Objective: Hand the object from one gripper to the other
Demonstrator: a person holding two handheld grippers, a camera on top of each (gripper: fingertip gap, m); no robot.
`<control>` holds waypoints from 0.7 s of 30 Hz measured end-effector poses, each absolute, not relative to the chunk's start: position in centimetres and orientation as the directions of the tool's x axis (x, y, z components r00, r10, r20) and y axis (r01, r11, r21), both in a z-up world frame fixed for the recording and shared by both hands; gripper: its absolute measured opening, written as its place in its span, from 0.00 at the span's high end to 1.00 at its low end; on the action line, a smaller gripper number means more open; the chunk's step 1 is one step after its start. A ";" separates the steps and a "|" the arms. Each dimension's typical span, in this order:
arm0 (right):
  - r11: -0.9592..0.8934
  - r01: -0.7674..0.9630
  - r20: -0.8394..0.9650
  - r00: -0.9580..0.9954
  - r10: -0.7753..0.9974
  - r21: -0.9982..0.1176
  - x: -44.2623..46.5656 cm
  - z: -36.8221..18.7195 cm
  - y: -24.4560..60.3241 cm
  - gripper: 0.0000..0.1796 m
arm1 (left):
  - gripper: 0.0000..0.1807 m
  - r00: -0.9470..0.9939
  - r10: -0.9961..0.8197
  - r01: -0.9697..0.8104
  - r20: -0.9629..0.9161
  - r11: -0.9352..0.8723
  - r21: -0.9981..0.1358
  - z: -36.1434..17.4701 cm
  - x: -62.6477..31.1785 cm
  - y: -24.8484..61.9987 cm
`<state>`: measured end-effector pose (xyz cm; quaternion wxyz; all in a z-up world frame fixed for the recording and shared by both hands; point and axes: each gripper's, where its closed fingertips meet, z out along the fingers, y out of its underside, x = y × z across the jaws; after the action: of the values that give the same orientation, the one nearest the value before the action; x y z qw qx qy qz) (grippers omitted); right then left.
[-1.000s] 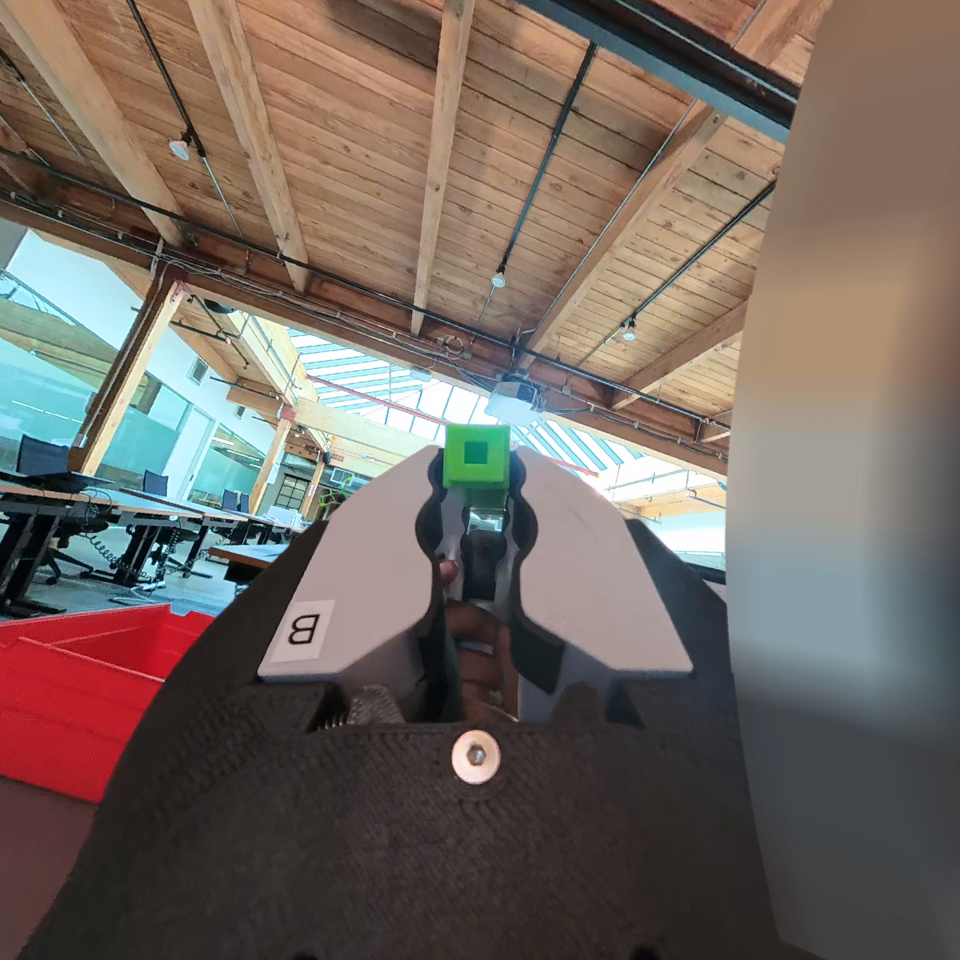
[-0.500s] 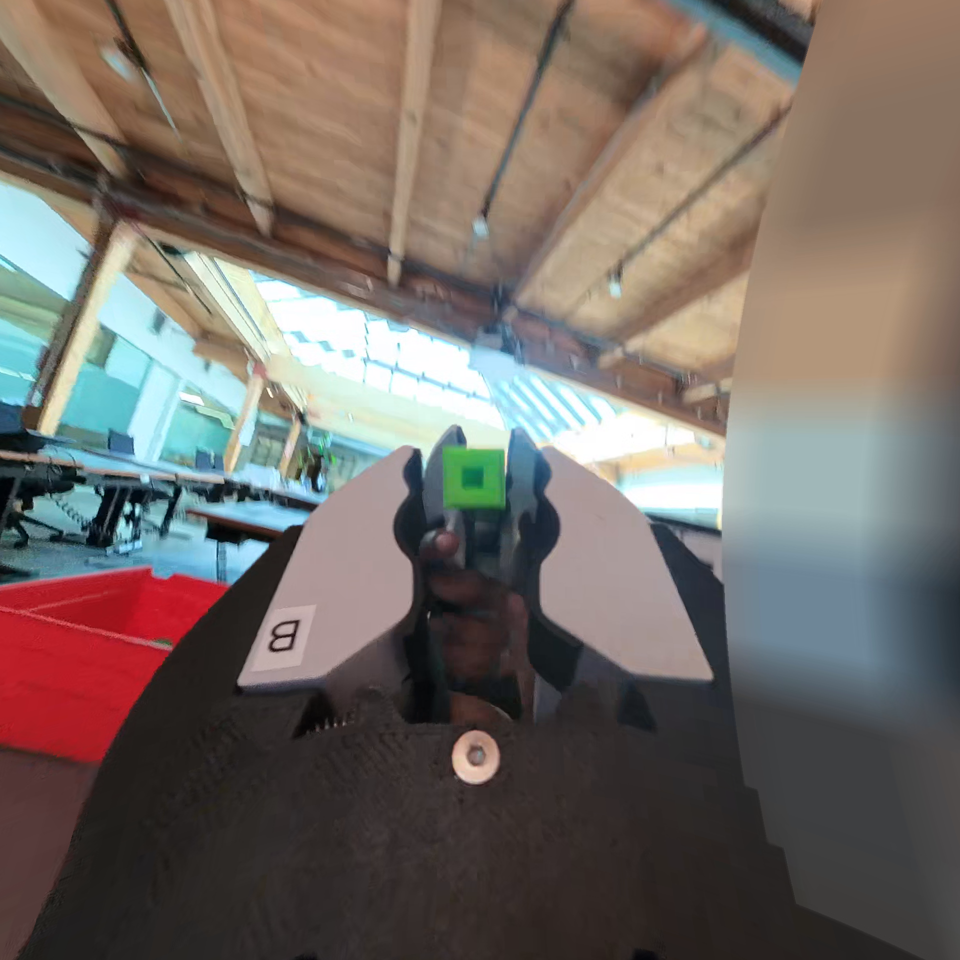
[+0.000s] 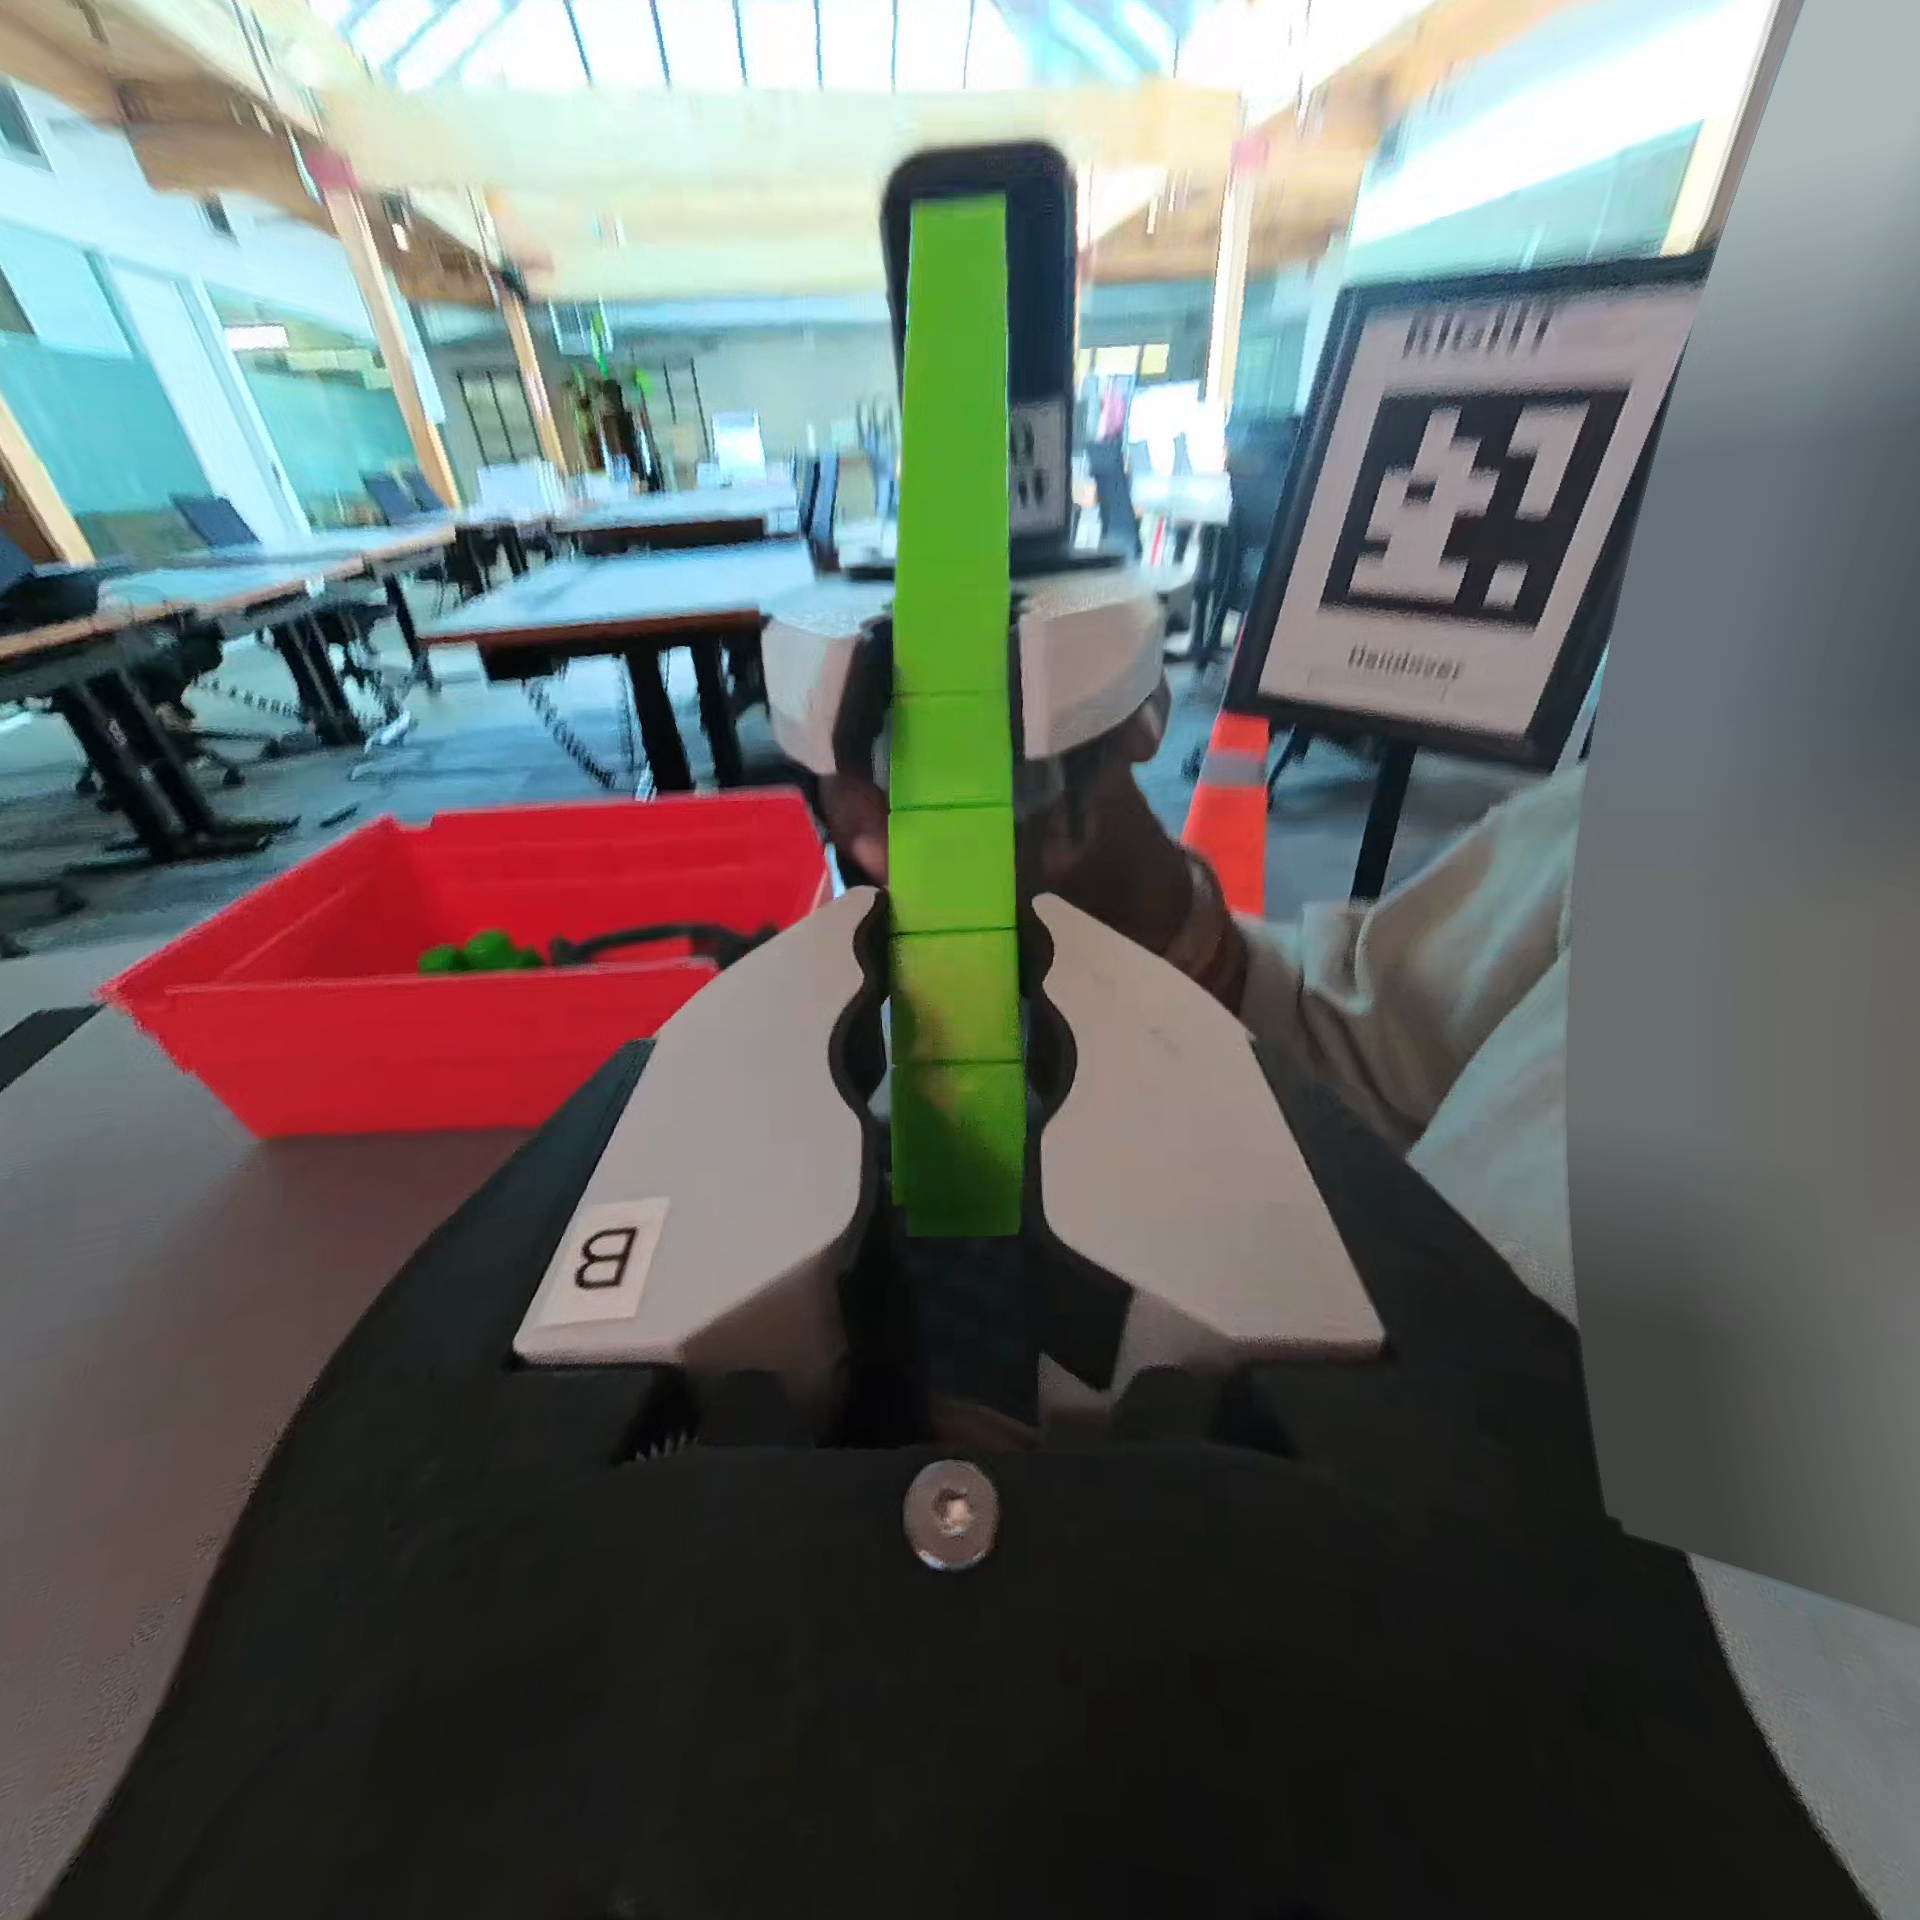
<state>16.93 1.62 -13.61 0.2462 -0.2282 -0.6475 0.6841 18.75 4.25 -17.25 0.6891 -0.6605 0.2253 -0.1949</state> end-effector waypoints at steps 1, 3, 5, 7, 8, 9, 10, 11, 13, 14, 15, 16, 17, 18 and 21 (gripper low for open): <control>-0.087 -0.077 0.001 -0.752 0.659 -0.993 16.7 -12.8 2.0 0.87 | 0.87 0.818 -0.575 0.039 -0.023 0.094 -0.995 -16.5 18.8 4.5; -0.110 -0.133 0.018 -0.713 0.701 -0.985 16.2 -12.2 2.3 0.83 | 0.88 0.802 -0.596 0.170 0.040 0.163 -0.972 -15.2 19.1 5.0; -0.084 -0.137 0.035 -0.696 0.717 -0.987 15.9 -12.5 2.0 0.75 | 0.88 0.783 -0.613 0.294 0.109 0.210 -0.932 -14.3 19.0 5.2; -0.099 -0.146 0.033 -0.705 0.709 -0.984 16.0 -12.3 1.7 0.75 | 0.88 0.756 -0.633 0.417 0.167 0.269 -0.868 -13.0 18.0 4.8; -0.118 -0.150 0.022 -0.704 0.710 -0.982 16.0 -12.1 1.7 0.75 | 0.88 0.737 -0.650 0.462 0.185 0.284 -0.840 -12.6 17.7 4.5; -0.136 -0.155 0.013 -0.703 0.711 -0.978 16.0 -11.9 1.8 0.77 | 0.88 0.721 -0.665 0.480 0.193 0.279 -0.832 -12.6 17.7 4.5; -0.153 -0.156 0.003 -0.711 0.703 -0.976 16.0 -11.8 1.8 0.79 | 0.88 0.717 -0.670 0.484 0.193 0.279 -0.829 -12.6 17.8 4.5; -0.169 -0.150 -0.010 -0.718 0.696 -0.974 16.0 -11.7 1.9 0.81 | 0.88 0.721 -0.667 0.476 0.189 0.278 -0.835 -12.7 17.9 4.6; -0.161 -0.120 -0.023 -0.730 0.683 -0.980 16.2 -11.9 2.2 0.88 | 0.87 0.727 -0.666 0.424 0.170 0.241 -0.873 -13.3 18.4 4.8; -0.131 -0.101 -0.017 -0.728 0.686 -0.986 16.2 -12.3 2.3 0.88 | 0.82 0.732 -0.660 0.389 0.167 0.204 -0.898 -13.8 18.4 4.9; -0.101 -0.088 -0.006 -0.723 0.690 -0.991 16.2 -12.6 2.4 0.88 | 0.74 0.734 -0.662 0.343 0.151 0.169 -0.924 -14.3 18.6 4.9; -0.075 -0.079 0.005 -0.722 0.692 -0.994 16.3 -12.9 2.4 0.88 | 0.69 0.743 -0.655 0.306 0.141 0.144 -0.941 -14.6 18.4 4.8; -0.051 -0.062 0.010 -0.724 0.689 -0.997 16.4 -13.2 2.3 0.88 | 0.67 0.758 -0.640 0.273 0.123 0.140 -0.952 -14.7 18.0 4.5; -0.024 -0.039 0.012 -0.729 0.684 -0.999 16.5 -13.6 2.1 0.88 | 0.67 0.781 -0.618 0.242 0.096 0.157 -0.958 -14.4 17.5 4.2; 0.075 0.037 0.023 -0.745 0.667 -0.996 16.3 -15.6 1.5 0.88 | 0.67 0.833 -0.553 0.177 0.021 0.230 -0.957 -13.2 16.6 2.9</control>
<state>16.35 1.46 -15.59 0.2499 -0.2555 -0.6893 0.6301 16.65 2.92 -13.22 0.7669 -0.5729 0.1642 -0.2380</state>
